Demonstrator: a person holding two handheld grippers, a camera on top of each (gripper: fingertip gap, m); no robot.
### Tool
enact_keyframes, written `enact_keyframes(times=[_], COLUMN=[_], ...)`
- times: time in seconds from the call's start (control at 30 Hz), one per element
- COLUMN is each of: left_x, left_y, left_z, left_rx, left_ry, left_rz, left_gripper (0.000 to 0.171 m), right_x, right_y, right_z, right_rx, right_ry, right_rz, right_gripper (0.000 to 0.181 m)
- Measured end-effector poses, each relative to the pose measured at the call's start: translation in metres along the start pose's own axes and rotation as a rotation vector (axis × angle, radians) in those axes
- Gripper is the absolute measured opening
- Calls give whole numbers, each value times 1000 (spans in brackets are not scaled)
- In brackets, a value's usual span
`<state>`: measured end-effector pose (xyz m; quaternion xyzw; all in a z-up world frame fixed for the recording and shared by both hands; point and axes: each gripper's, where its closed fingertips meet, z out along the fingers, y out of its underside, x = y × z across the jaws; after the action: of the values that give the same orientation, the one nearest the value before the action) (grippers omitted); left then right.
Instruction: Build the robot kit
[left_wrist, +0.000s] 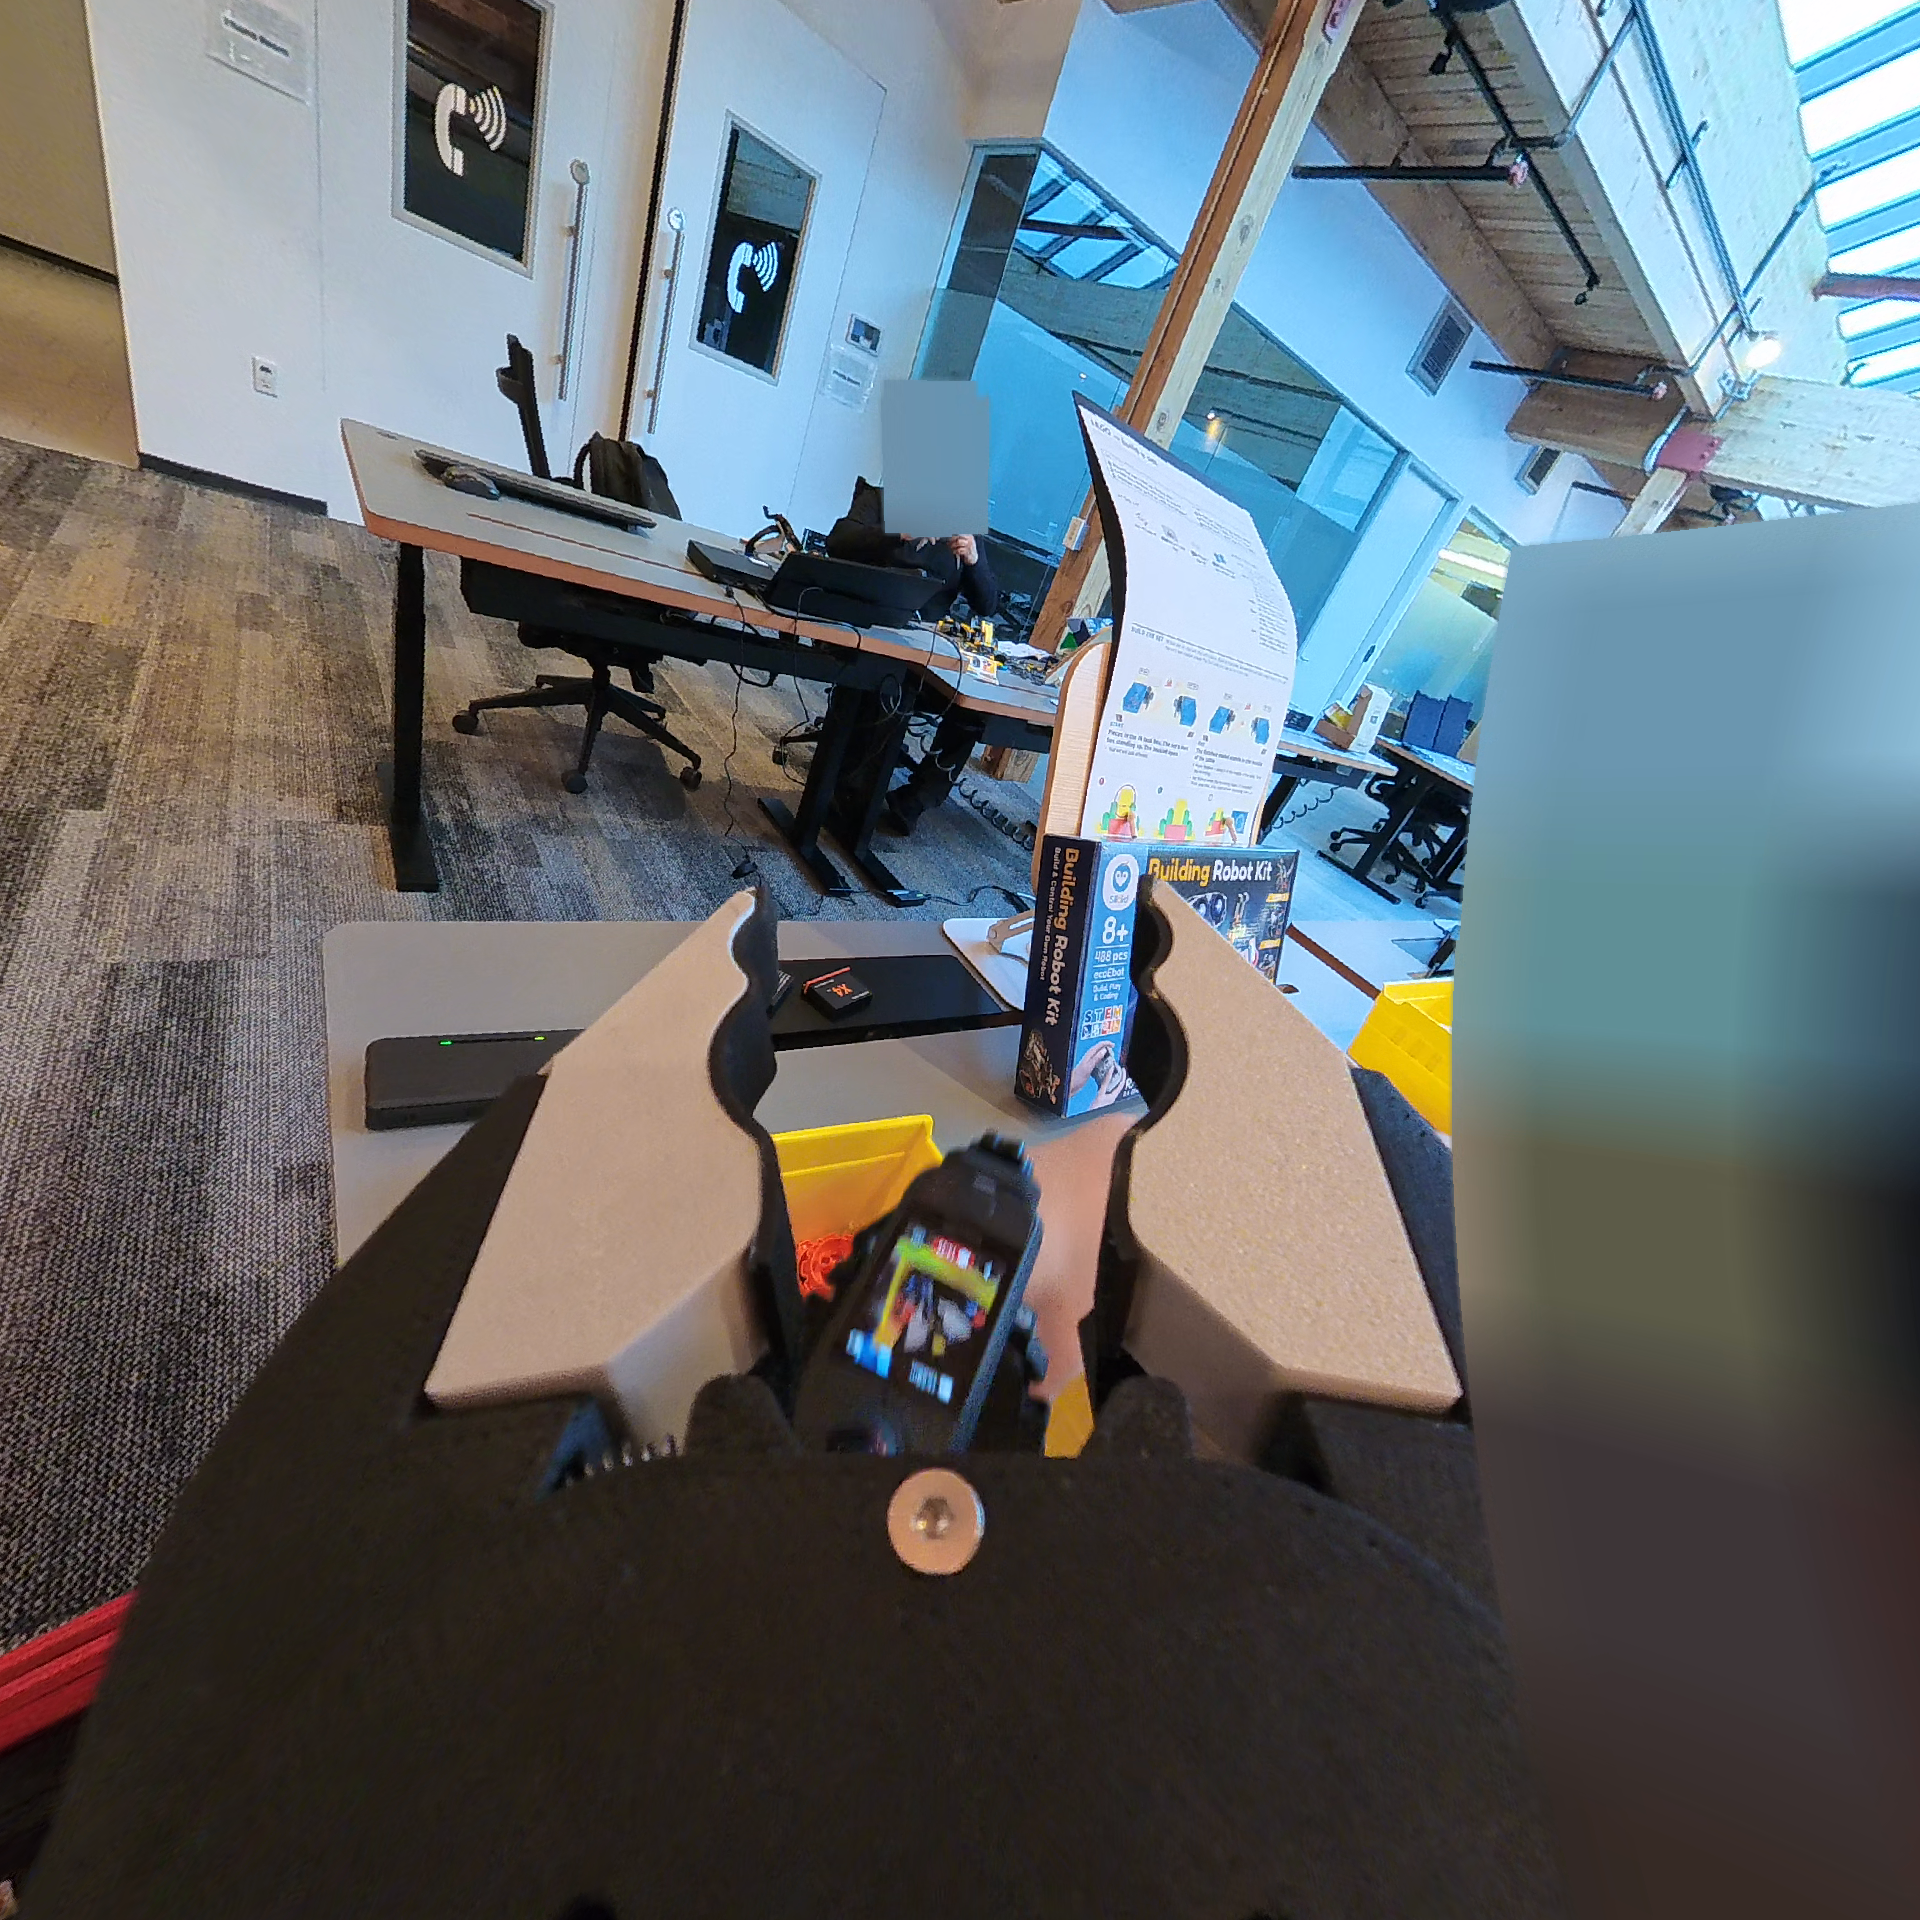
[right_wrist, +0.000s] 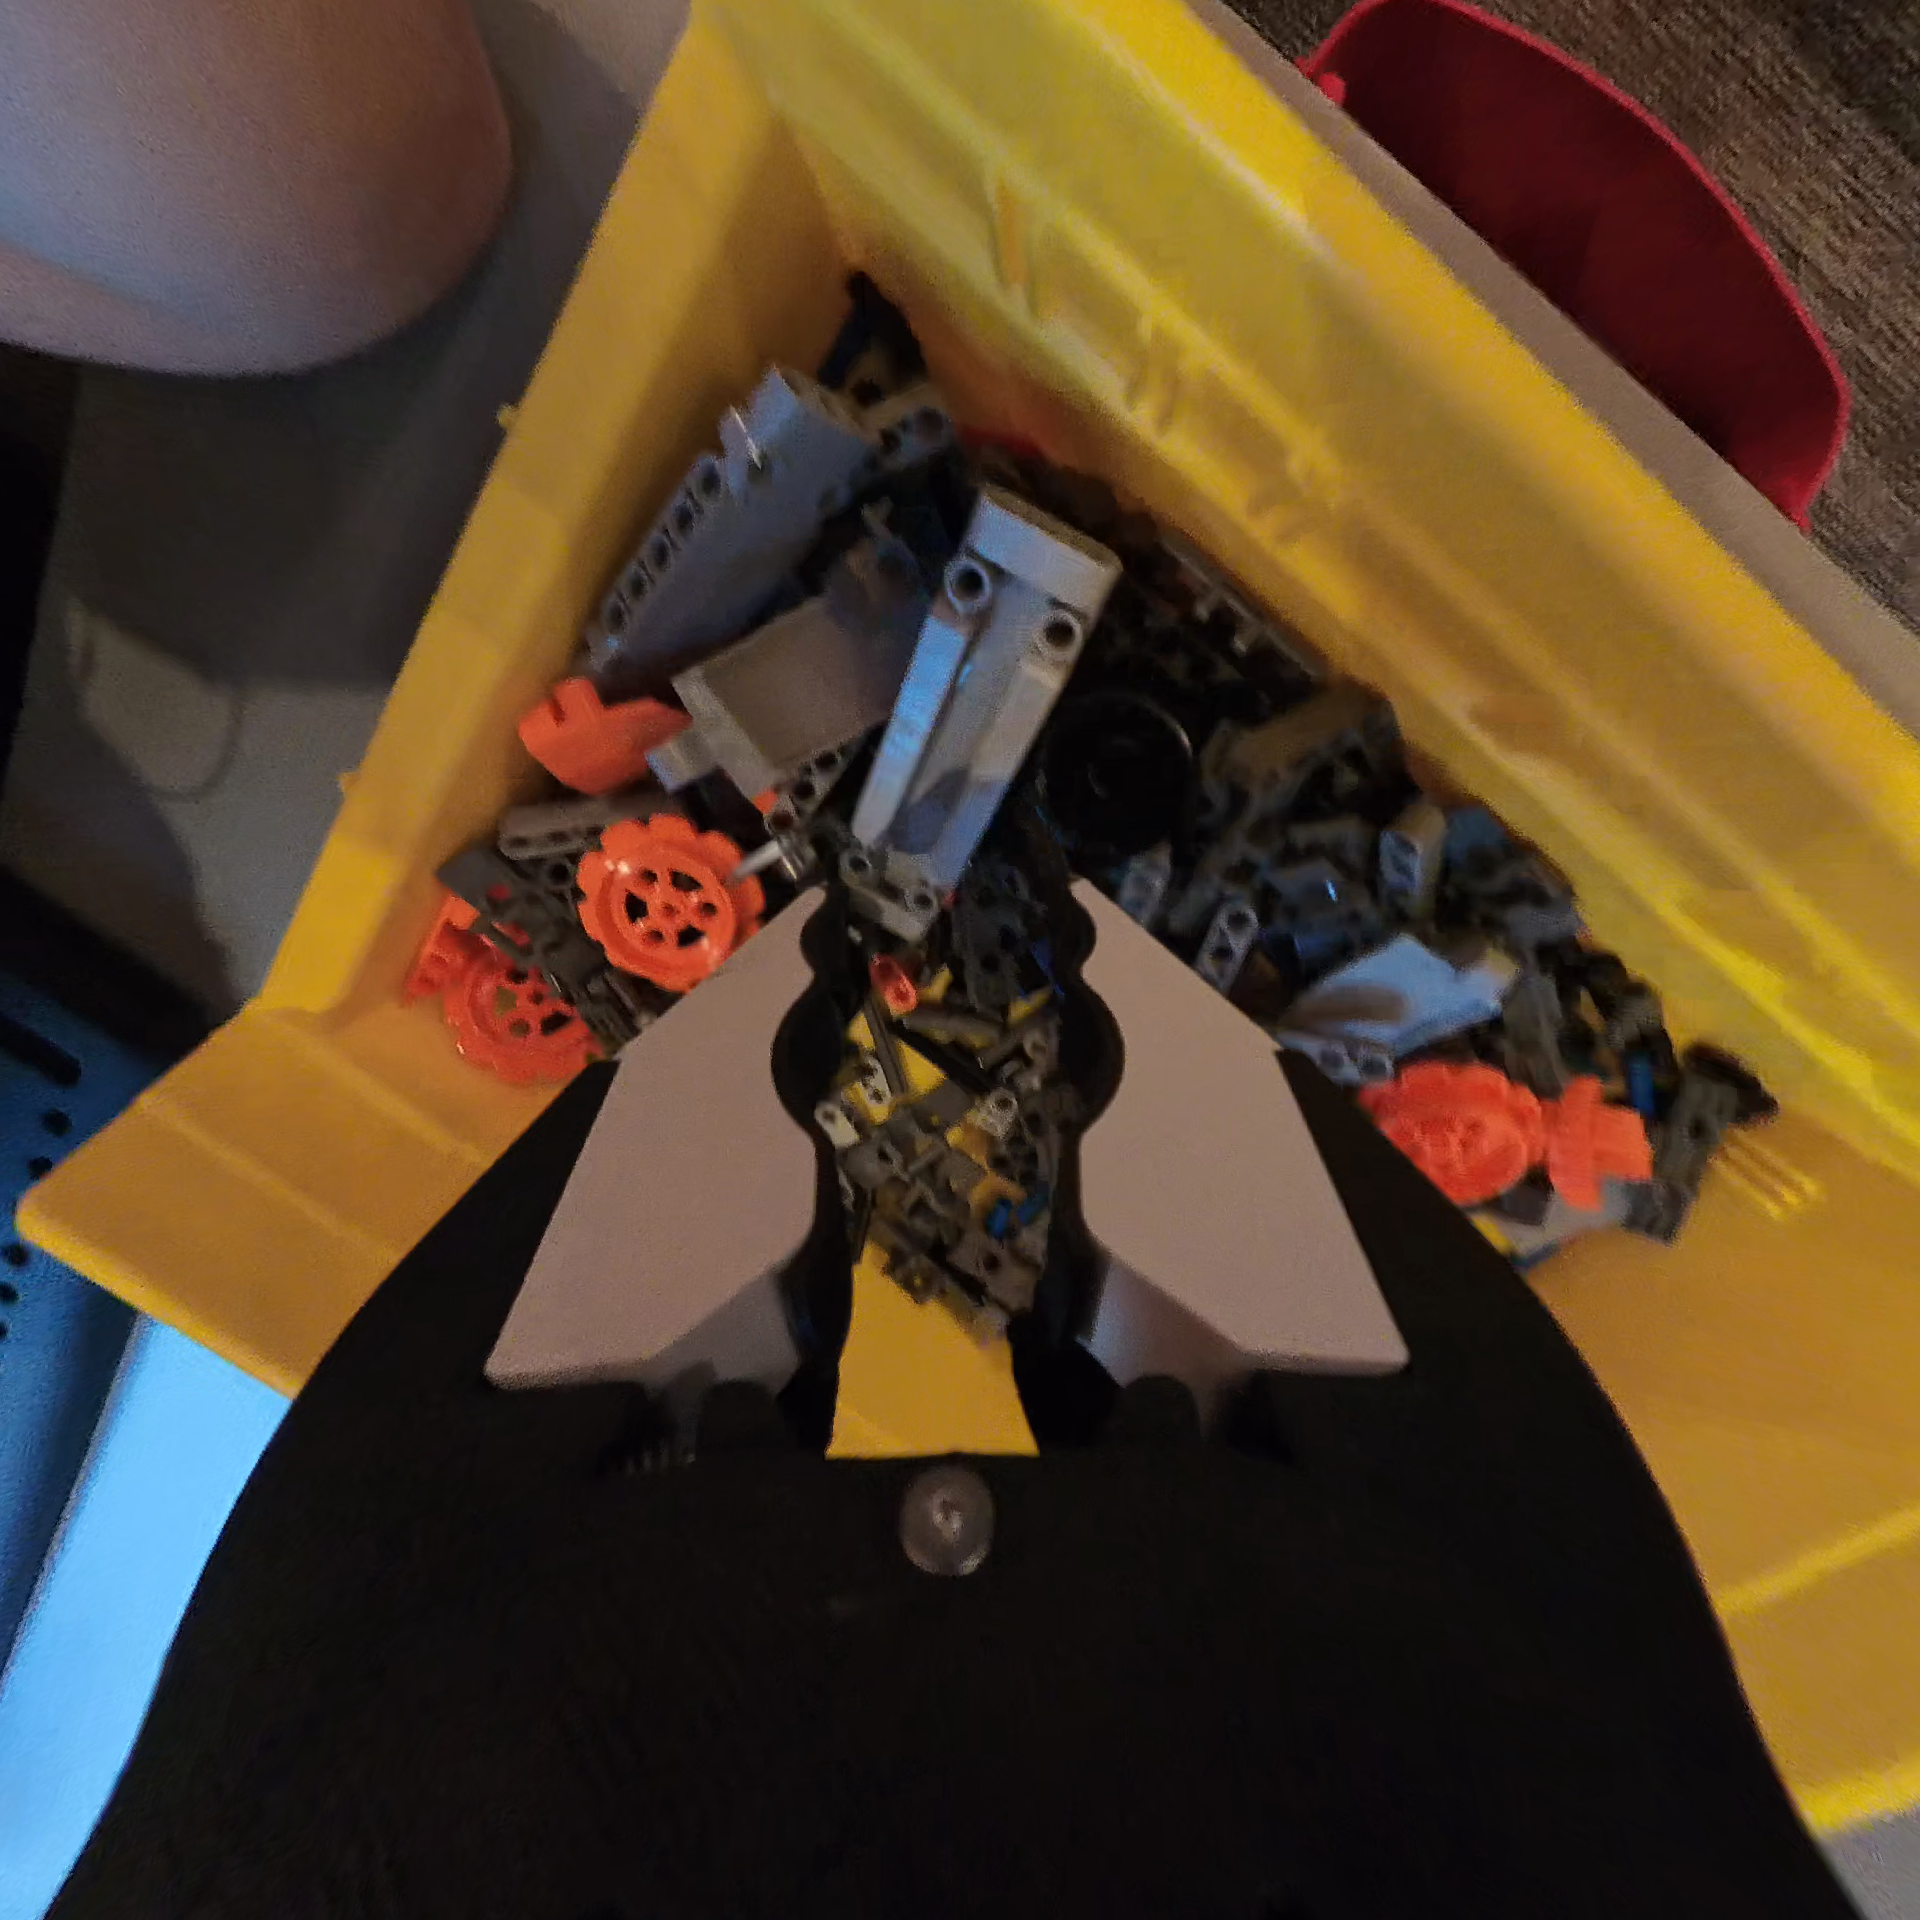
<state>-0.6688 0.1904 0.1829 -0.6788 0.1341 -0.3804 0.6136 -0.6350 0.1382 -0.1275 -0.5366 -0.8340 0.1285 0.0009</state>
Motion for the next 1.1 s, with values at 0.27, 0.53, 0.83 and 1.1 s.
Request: enact_keyframes(times=[0.27,0.53,0.83,1.1], left_x=[0,1,2,3], left_y=[-1,1,5,5], left_z=[-1,1,6,6], left_rx=[4,-6,-28,-30], left_ry=[1,-1,0,5], left_rz=[1,4,8,7], left_gripper=[65,65,66,65], right_x=[4,-9,25,38], right_y=[51,68,73,84], right_z=[-18,8,13,6], right_rx=[-62,-107,-168,-168], right_ry=[6,-25,182,207], right_rz=[17,-119,-165,-102], right_gripper=[44,36,34,35])
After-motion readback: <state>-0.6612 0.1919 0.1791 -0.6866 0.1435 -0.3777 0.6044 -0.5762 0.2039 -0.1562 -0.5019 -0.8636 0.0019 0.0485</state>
